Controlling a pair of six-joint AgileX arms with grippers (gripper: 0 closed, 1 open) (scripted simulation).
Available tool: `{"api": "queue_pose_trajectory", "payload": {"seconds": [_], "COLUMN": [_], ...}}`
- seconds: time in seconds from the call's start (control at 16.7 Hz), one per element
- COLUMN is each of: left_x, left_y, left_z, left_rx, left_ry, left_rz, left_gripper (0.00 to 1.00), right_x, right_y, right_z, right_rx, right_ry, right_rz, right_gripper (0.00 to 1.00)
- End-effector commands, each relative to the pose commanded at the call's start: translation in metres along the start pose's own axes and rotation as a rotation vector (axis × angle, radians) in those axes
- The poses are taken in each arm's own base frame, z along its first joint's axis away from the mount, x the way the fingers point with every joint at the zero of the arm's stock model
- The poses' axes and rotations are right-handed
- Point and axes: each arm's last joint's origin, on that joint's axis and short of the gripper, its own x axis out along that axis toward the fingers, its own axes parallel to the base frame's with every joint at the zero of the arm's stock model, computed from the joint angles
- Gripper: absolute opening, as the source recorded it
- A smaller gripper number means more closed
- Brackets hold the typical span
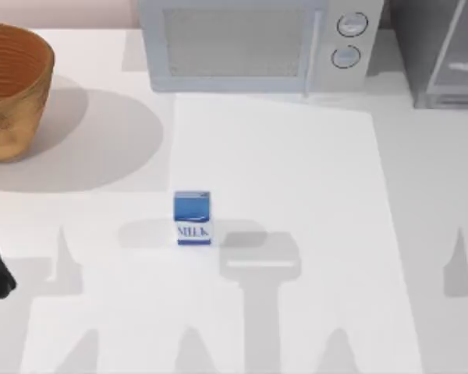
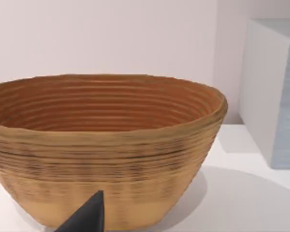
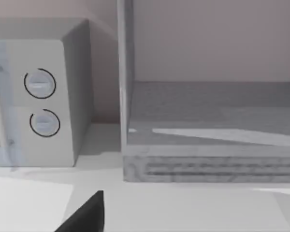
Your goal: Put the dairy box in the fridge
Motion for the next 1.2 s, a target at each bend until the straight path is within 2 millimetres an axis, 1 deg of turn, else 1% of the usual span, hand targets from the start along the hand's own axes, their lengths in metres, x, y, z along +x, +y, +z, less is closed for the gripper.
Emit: {"api": "queue_pose_trajectory", "payload": {"seconds": [0.12, 0.24, 0.48, 0.6, 0.72, 0.84, 0.96, 1.08, 1.2], "left_x": [0.0, 0.0, 0.0, 0.0, 0.0, 0.0, 0.0, 0.0, 0.0], "left_y": [0.0, 0.0, 0.0, 0.0, 0.0, 0.0, 0.0, 0.0, 0.0], "left_z": [0.0, 0.0, 0.0, 0.0, 0.0, 0.0, 0.0, 0.0, 0.0], "left_rx": [0.0, 0.0, 0.0, 0.0, 0.0, 0.0, 0.0, 0.0, 0.0], "left_ry": [0.0, 0.0, 0.0, 0.0, 0.0, 0.0, 0.0, 0.0, 0.0], "left_rz": [0.0, 0.0, 0.0, 0.0, 0.0, 0.0, 0.0, 0.0, 0.0], "left_gripper": [1.0, 1.0, 1.0, 1.0, 1.0, 1.0, 1.0, 1.0, 1.0], "right_x": [0.0, -0.001, 0.001, 0.008, 0.02, 0.039, 0.062, 0.087, 0.111], "right_y": [0.0, -0.001, 0.002, 0.007, 0.017, 0.033, 0.056, 0.087, 0.126], "right_z": [0.0, 0.009, 0.046, 0.066, 0.084, 0.099, 0.109, 0.111, 0.104], "right_rx": [0.0, 0.001, 0.025, 0.053, 0.087, 0.121, 0.15, 0.168, 0.174], "right_ry": [0.0, -0.03, -0.109, -0.122, -0.111, -0.08, -0.036, 0.017, 0.071], "right_rz": [0.0, -0.025, -0.073, -0.072, -0.058, -0.041, -0.026, -0.015, -0.009], "right_gripper": [1.0, 1.0, 1.0, 1.0, 1.0, 1.0, 1.0, 1.0, 1.0]}}
